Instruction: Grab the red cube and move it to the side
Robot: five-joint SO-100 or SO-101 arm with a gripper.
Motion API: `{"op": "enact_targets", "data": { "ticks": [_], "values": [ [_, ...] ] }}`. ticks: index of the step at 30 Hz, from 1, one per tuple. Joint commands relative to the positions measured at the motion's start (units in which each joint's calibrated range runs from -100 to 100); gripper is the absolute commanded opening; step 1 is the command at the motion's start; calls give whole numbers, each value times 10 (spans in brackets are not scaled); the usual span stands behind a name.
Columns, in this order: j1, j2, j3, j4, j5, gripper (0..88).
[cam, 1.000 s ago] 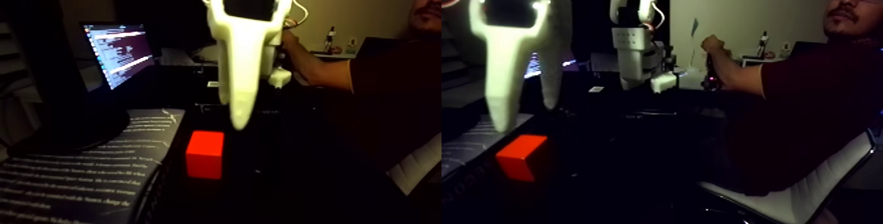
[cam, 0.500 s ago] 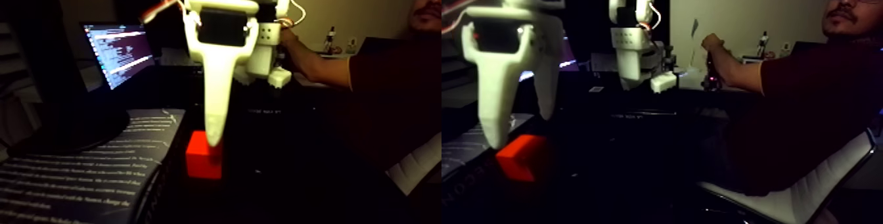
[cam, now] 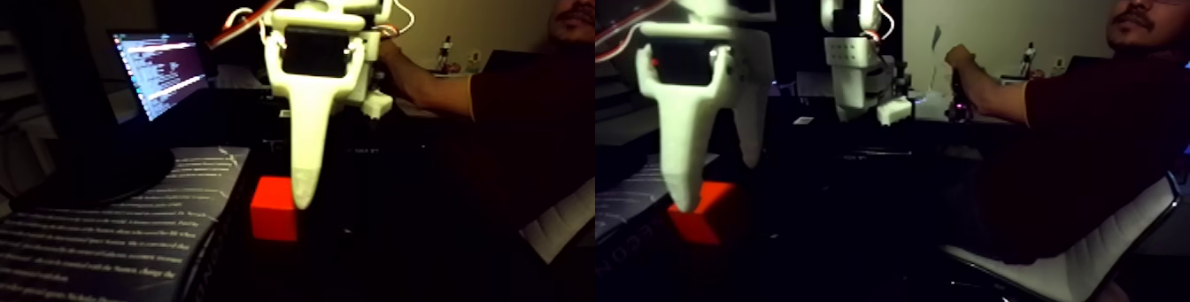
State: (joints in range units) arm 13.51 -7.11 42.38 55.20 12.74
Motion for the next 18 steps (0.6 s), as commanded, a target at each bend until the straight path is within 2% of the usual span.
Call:
{"op": "enact_targets", "data": {
  "ticks": [1, 18],
  "values": [
    [-4, 2, -8, -6, -5, 317],
    [0, 44, -64, 4, -27, 317]
  ]
}}
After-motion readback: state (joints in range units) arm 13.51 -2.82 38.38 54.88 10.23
